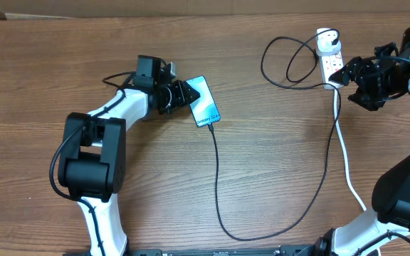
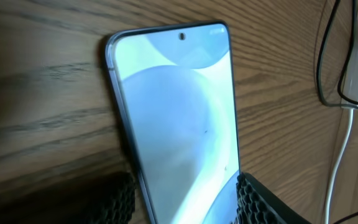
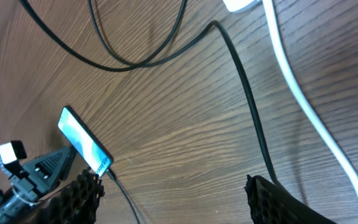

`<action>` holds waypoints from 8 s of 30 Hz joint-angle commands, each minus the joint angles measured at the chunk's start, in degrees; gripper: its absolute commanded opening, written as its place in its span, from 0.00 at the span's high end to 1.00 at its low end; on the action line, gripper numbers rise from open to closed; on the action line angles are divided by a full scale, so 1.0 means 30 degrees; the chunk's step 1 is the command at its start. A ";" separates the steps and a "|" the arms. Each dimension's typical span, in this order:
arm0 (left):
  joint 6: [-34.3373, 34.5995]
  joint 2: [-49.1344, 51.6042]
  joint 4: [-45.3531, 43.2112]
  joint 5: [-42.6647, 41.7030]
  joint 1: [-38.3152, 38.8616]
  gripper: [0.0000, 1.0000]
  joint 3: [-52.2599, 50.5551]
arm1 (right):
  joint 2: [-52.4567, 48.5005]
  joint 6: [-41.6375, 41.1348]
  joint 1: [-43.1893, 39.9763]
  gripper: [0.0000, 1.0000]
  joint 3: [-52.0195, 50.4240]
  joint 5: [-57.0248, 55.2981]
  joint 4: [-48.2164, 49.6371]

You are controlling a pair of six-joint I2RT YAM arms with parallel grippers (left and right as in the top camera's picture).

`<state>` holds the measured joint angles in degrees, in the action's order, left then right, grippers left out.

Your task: Plug charger to phone and switch on socket

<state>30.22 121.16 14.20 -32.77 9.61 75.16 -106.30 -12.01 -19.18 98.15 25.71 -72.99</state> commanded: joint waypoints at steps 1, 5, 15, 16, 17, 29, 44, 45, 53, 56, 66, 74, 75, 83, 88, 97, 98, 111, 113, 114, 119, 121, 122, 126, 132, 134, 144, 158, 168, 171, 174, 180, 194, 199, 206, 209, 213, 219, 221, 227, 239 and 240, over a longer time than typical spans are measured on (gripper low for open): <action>-0.1078 -0.0073 0.0648 0.0860 -0.0583 0.50 0.0007 | 0.0401 0.0015 -0.0058 0.25 0.0539 -0.0510 0.0211; -0.1377 -0.0080 0.1064 0.1137 -0.0845 0.50 0.0007 | 0.0401 0.0022 -0.0058 0.25 0.0546 -0.1188 0.0262; -0.1712 -0.2346 0.1858 0.3249 -0.0874 0.52 0.0015 | 0.0401 -0.0051 -0.0058 0.75 0.1807 -0.3956 0.1625; -0.1821 -0.2769 0.1923 0.3453 -0.0874 0.53 0.0015 | 0.0393 -0.0051 -0.0058 0.79 0.1974 -0.4306 0.1923; -0.1909 -0.3279 0.2018 0.3657 -0.0874 0.53 0.0015 | 0.0393 -0.0051 -0.0058 0.85 0.2062 -0.4481 0.2273; -0.2004 -0.6572 0.3956 0.6543 -0.0816 0.57 0.0007 | -0.2215 -0.0415 0.0058 0.97 0.3213 -0.4554 0.6761; -0.1996 -0.6564 0.5209 0.6543 -0.0532 0.63 0.0007 | -0.5923 -0.0561 0.0517 0.96 0.3519 -0.4758 1.0251; -0.1996 -0.6564 0.5231 0.6535 -0.0532 0.63 0.0007 | -0.6040 -0.0554 0.0517 0.96 0.3519 -0.4758 1.0309; -0.1996 -0.6564 0.5355 0.6397 -0.0525 0.63 0.0007 | -0.7614 -0.0554 0.0576 0.96 0.3519 -0.4721 1.1074; -0.1996 -0.6564 0.5413 0.6397 -0.0532 0.63 0.0007 | -0.8276 -0.0568 0.0605 0.96 0.3519 -0.4699 1.1482; -0.1996 -0.6564 0.5559 0.6397 -0.0532 0.63 0.0007 | -0.8903 -0.0699 0.0627 0.96 0.3519 -0.4707 1.2750; -0.1996 -0.6564 0.5639 0.6404 -0.0525 0.63 0.0007 | -0.9063 -0.0699 0.0925 0.96 0.3519 -0.4699 1.3828; -0.1996 -0.6564 0.5632 0.6397 -0.0525 0.63 0.0007 | -0.9100 -0.0699 0.1005 0.96 0.3519 -0.4699 1.3894; -0.1996 -0.6564 0.5712 0.6404 -0.0532 0.63 0.0007 | -0.9406 -0.0699 0.1428 0.96 0.3519 -0.4750 1.4090; -0.2004 -0.6564 0.5712 0.6411 -0.0532 0.62 0.0007 | -0.9406 -0.0699 0.1326 0.96 0.3519 -0.4932 1.3872; -0.1996 -0.6564 0.5705 0.6404 -0.0532 0.62 0.0007 | -0.9406 -0.0692 0.0976 0.96 0.3519 -0.5355 1.3464; -0.2004 -0.6564 0.5705 0.6404 -0.0532 0.61 0.0007 | -0.9406 -0.0692 0.0976 0.96 0.3519 -0.5355 1.3464; -0.2004 -0.6564 0.5705 0.6411 -0.0532 0.60 0.0007 | -0.9406 -0.0452 0.0976 0.84 0.3519 -0.5355 1.3391; -0.1996 -0.6564 0.5705 0.6411 -0.0532 0.60 0.0007 | -0.9406 -0.0313 0.0984 0.84 0.3519 -0.5348 1.3384; -0.1996 -0.6564 0.5697 0.6411 -0.0532 0.59 0.0007 | -0.9406 -0.0189 0.0984 0.83 0.3519 -0.5340 1.3376; -0.2004 -0.6564 0.5705 0.6411 -0.0532 0.58 0.0007 | -0.9413 0.1581 0.0984 0.68 0.3519 -0.4626 1.3070; -0.2004 -0.6564 0.5697 0.6411 -0.0532 0.58 0.0007 | -0.9413 0.2550 0.0976 0.56 0.3519 -0.4473 1.2837; -0.2004 -0.6564 0.5697 0.6411 -0.0532 0.57 0.0007 | -0.9413 0.2761 0.0976 0.51 0.3519 -0.4481 1.2728; -0.2004 -0.6564 0.5690 0.6411 -0.0532 0.57 0.0007 | -0.9413 0.4073 0.0984 0.50 0.3519 -0.3803 1.2400; -0.2004 -0.6564 0.5697 0.6411 -0.0532 0.57 0.0007 | -0.9413 0.6062 0.1107 0.51 0.3519 -0.3475 1.2684; -0.2004 -0.6564 0.5697 0.6411 -0.0532 0.56 0.0007 | -0.9413 0.6484 0.1144 0.51 0.3519 -0.3468 1.2830; -0.1982 -0.6564 0.5690 0.6404 -0.0532 0.56 0.0007 | -0.9420 0.6528 0.1202 0.51 0.3519 -0.2288 1.3274; -0.1982 -0.6564 0.5697 0.6404 -0.0532 0.56 0.0007 | -0.9449 0.6528 0.1406 0.49 0.3519 -0.3286 1.3442; -0.1982 -0.6564 0.5690 0.6404 -0.0532 0.55 0.0007 | -0.9479 0.6535 0.1392 0.47 0.3519 -0.3847 1.3420; -0.1982 -0.6564 0.5697 0.6404 -0.0532 0.55 0.0007 | -0.9486 0.6535 0.1392 0.46 0.3519 -0.3847 1.3457; -0.1982 -0.6564 0.5690 0.6411 -0.0532 0.55 0.0007 | -0.9515 0.6535 0.1392 0.45 0.3519 -0.3840 1.3457; -0.1982 -0.6564 0.5697 0.6411 -0.0532 0.55 0.0007 | -0.9843 0.6528 0.1392 0.46 0.3519 -0.3825 1.3384; -0.1982 -0.6564 0.5690 0.6411 -0.0532 0.55 0.0007 | -0.9865 0.6535 0.1413 0.47 0.3519 -0.3687 1.3894; -0.1989 -0.6564 0.5690 0.6411 -0.0532 0.55 0.0007 | -0.9865 0.6528 0.1413 0.47 0.3519 -0.3679 1.4134; -0.1989 -0.6564 0.5690 0.6411 -0.0532 0.54 0.0007 | -0.9865 0.6535 0.1413 0.46 0.3526 -0.3687 1.4462; -0.1989 -0.6564 0.5697 0.6411 -0.0532 0.53 0.0007 | -0.9865 0.6535 0.1406 0.46 0.3548 -0.3687 1.4593; -0.1982 -0.6564 0.5690 0.6411 -0.0532 0.53 0.0007 | -0.9865 0.6528 0.1406 0.46 0.3563 -0.3687 1.4622; -0.1982 -0.6564 0.5697 0.6404 -0.0532 0.53 0.0007 | -0.9675 0.6521 0.1348 0.75 0.3577 -0.3687 1.4375; -0.1982 -0.6564 0.5697 0.6411 -0.0532 0.53 0.0007 | -0.9449 0.6528 0.1231 0.80 0.3577 -0.3687 1.4149; -0.1938 -0.6564 0.5712 0.6404 -0.0532 0.52 0.0007 | -0.8437 0.6528 0.0641 0.72 0.3577 -0.3701 1.3282; -0.1931 -0.6557 0.5748 0.6404 -0.0532 0.52 0.0007 | -0.7963 0.5748 -0.0204 0.58 0.3577 -0.3920 1.3500; -0.1931 -0.6564 0.5748 0.6411 -0.0532 0.52 0.0007 | -0.7963 0.5399 -0.0197 0.62 0.3577 -0.4007 1.3733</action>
<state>25.26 102.13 31.55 -14.06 7.51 75.31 -133.14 6.61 -20.25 107.31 14.22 -32.95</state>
